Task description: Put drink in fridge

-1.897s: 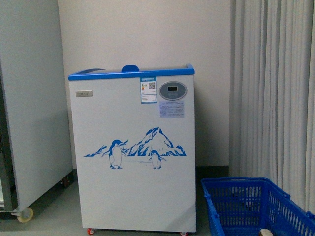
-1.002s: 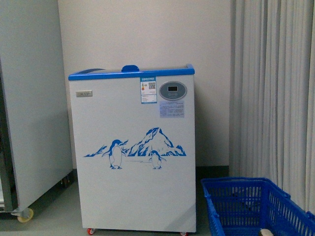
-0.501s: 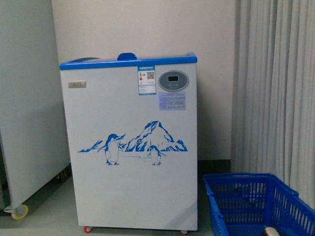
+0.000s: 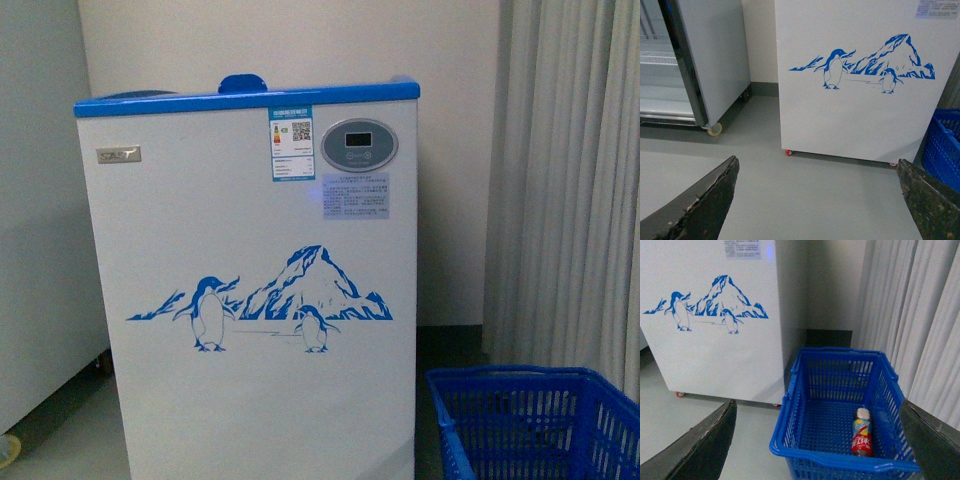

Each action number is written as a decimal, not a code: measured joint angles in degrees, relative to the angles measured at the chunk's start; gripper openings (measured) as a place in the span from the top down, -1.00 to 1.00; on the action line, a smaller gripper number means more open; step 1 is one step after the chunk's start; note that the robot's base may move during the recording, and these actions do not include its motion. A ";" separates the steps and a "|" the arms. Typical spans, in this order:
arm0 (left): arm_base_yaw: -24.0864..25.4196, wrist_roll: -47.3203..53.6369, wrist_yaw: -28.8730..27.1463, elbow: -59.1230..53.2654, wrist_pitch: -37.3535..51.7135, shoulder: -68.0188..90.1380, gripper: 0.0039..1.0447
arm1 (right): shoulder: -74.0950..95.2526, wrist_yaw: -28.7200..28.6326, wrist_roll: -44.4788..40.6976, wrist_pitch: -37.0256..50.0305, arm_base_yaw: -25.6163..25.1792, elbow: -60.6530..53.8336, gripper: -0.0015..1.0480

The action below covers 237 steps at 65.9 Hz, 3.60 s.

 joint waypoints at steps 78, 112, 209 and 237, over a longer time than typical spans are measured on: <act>0.00 0.00 0.00 0.00 0.00 0.07 -0.85 | 27.67 15.34 5.20 -12.22 -3.98 9.33 -0.85; 0.00 0.00 0.00 0.00 0.00 0.04 -0.85 | 121.92 15.43 1.81 28.24 -16.06 35.87 -0.85; 0.00 0.00 0.00 0.00 0.00 0.04 -0.85 | 158.83 12.39 6.25 22.08 -21.11 66.14 0.14; 0.00 0.00 0.00 0.00 0.00 0.04 -0.85 | 96.08 0.48 9.14 12.98 -12.79 38.14 0.22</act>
